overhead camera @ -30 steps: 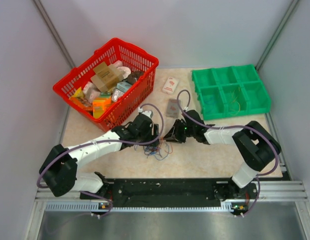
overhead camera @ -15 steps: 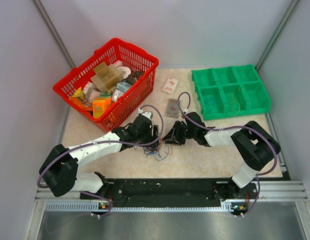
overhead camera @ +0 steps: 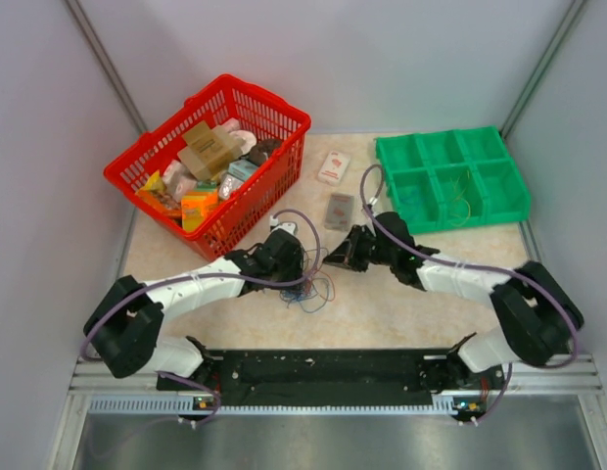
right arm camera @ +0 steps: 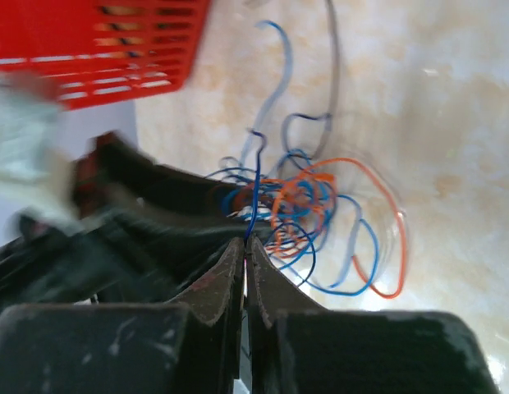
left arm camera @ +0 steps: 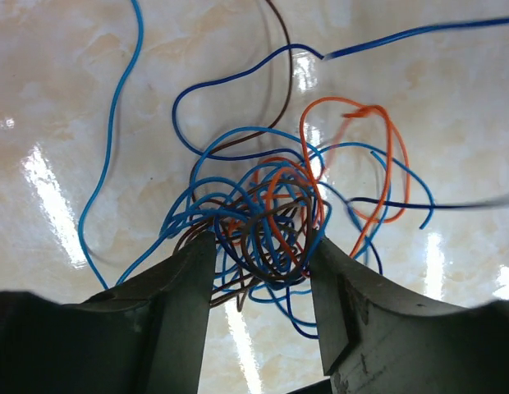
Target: Untangle the cables
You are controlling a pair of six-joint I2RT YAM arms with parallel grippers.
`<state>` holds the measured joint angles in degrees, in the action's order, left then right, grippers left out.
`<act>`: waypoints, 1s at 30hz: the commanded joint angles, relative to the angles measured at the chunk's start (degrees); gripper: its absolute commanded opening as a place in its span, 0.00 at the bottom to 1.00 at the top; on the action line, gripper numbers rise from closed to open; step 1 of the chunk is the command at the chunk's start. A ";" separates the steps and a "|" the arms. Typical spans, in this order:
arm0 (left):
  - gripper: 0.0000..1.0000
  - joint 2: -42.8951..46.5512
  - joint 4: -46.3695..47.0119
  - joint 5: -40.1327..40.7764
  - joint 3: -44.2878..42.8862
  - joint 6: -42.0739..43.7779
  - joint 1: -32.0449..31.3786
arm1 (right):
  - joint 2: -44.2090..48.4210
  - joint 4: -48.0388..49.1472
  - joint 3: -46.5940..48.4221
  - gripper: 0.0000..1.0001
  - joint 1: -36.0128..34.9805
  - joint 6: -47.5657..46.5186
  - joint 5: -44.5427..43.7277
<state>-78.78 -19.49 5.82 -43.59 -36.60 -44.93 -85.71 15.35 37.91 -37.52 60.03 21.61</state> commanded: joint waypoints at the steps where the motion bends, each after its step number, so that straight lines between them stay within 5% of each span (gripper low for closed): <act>1: 0.50 -1.19 -0.90 4.10 -0.18 -0.93 0.19 | 13.53 -7.07 1.90 0.00 -0.63 -9.22 -7.27; 13: 0.29 -0.14 -1.43 5.78 1.67 -1.28 1.68 | 41.84 -39.24 22.61 0.00 2.53 -25.82 -29.59; 21: 0.30 1.97 -0.55 5.43 3.25 -1.28 2.12 | 44.49 -50.06 46.88 0.00 3.06 -39.10 -40.84; 30: 0.31 2.41 -0.64 5.60 3.34 -0.40 3.09 | 43.35 -50.78 66.57 0.00 3.06 -50.26 -47.70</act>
<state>-77.73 -19.92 10.15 -41.01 -37.78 -42.57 -41.36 -36.07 96.95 -35.00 17.06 -21.17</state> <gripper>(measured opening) 0.305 0.004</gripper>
